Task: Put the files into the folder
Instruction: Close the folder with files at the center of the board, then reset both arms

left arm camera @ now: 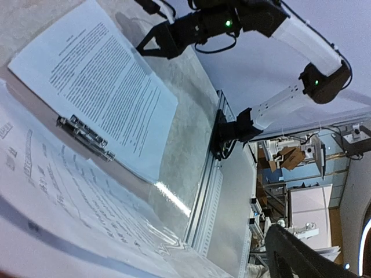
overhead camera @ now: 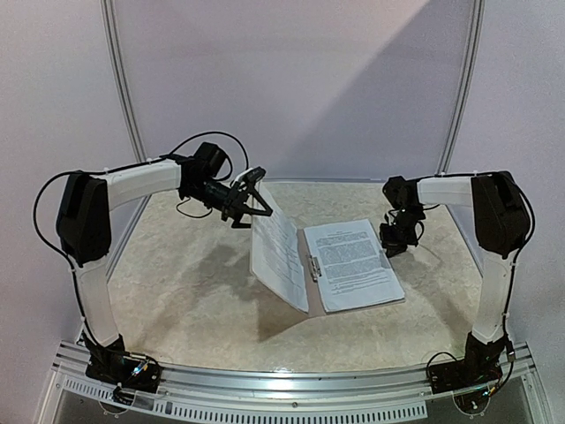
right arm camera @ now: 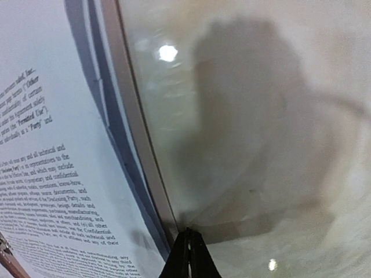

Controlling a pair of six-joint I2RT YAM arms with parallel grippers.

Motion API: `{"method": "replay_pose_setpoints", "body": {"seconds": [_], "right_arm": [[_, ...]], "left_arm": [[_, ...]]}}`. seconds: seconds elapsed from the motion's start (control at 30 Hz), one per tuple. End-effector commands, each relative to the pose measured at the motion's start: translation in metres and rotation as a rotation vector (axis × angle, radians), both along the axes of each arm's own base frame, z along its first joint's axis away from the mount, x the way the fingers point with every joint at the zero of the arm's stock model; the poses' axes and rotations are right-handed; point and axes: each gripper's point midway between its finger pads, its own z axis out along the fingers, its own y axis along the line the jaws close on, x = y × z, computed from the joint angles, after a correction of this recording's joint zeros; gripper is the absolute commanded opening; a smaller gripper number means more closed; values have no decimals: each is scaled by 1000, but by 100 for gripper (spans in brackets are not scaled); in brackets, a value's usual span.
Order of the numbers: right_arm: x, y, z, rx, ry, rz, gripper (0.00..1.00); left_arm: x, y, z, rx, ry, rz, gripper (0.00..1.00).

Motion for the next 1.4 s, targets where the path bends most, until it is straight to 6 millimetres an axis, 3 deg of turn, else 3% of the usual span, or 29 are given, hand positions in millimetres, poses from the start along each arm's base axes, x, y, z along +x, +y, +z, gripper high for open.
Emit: {"method": "replay_pose_setpoints", "body": {"seconds": [0.0,0.17,0.33,0.47,0.6,0.8,0.97,1.1,1.23,1.37], "right_arm": [[-45,50,-36,114,177,73,4],[-47,99,-29,181,152,134,4],[-41,143,-22,251,114,171,4],[-35,162,-16,295,91,182,4],[-31,167,-12,310,77,186,5],[-25,152,4,255,25,172,6],[-13,122,25,181,-49,124,6],[-3,84,53,68,-127,75,8],[9,42,88,-32,-231,26,11],[16,24,139,-66,-425,55,27]], "left_arm": [[6,-9,31,-45,-106,-7,99],[11,-18,28,-30,-120,-1,99],[6,-39,44,-42,-175,-30,99],[5,-49,36,-23,-195,-37,100],[2,-60,14,14,-178,-65,100],[-4,-77,-16,52,-165,-107,99],[-9,-98,-43,90,-181,-147,100],[-4,-100,-36,88,-191,-149,100],[19,-75,7,79,-294,-90,100],[54,-4,30,224,-463,35,100]]}}
